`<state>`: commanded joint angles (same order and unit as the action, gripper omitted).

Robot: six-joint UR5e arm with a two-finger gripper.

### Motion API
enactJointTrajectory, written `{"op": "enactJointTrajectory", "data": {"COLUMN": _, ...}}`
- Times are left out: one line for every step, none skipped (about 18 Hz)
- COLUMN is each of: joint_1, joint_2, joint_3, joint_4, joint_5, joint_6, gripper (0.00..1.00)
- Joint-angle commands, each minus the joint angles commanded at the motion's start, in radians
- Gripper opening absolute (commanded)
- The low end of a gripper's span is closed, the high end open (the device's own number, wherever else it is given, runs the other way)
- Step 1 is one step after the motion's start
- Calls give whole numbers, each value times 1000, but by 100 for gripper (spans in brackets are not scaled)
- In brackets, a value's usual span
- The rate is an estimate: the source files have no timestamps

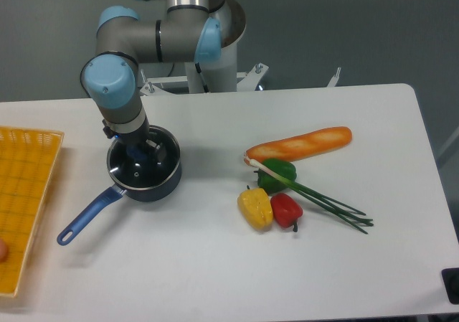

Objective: Open the lid
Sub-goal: 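Hold the lid knob firmly in the closed gripper, then lift the glass lid up off the saucepan rim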

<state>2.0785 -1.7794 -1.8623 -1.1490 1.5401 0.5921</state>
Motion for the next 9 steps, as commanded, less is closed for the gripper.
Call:
{"op": "enactJointTrajectory", "data": {"joint_1": 0, "joint_2": 0, "joint_3": 2, "joint_4": -2, "joint_5": 0, "joint_6": -2, "gripper": 61}}
{"op": "enactJointTrajectory", "data": {"joint_1": 2, "joint_2": 0, "joint_3": 2, "joint_4": -3, "joint_5": 0, "joint_6": -2, "gripper": 58}}
{"op": "enactJointTrajectory", "data": {"joint_1": 3, "joint_2": 0, "joint_3": 2, "joint_4": -5, "joint_5": 2, "joint_6": 0, "gripper": 56}}
{"op": "enactJointTrajectory", "data": {"joint_1": 3, "joint_2": 0, "joint_3": 2, "joint_4": -5, "joint_5": 2, "joint_6": 0, "gripper": 54}}
{"op": "enactJointTrajectory", "data": {"joint_1": 3, "joint_2": 0, "joint_3": 3, "joint_4": -5, "joint_5": 2, "joint_6": 0, "gripper": 53}}
{"op": "enactJointTrajectory", "data": {"joint_1": 3, "joint_2": 0, "joint_3": 5, "joint_4": -5, "joint_5": 2, "joint_6": 0, "gripper": 53}}
{"op": "enactJointTrajectory", "data": {"joint_1": 5, "joint_2": 0, "joint_3": 6, "joint_4": -6, "joint_5": 2, "joint_6": 0, "gripper": 53}}
{"op": "enactJointTrajectory", "data": {"joint_1": 5, "joint_2": 0, "joint_3": 11, "joint_4": -6, "joint_5": 2, "joint_6": 0, "gripper": 52}}
{"op": "enactJointTrajectory", "data": {"joint_1": 8, "joint_2": 2, "joint_3": 15, "joint_4": -8, "joint_5": 2, "joint_6": 0, "gripper": 52}}
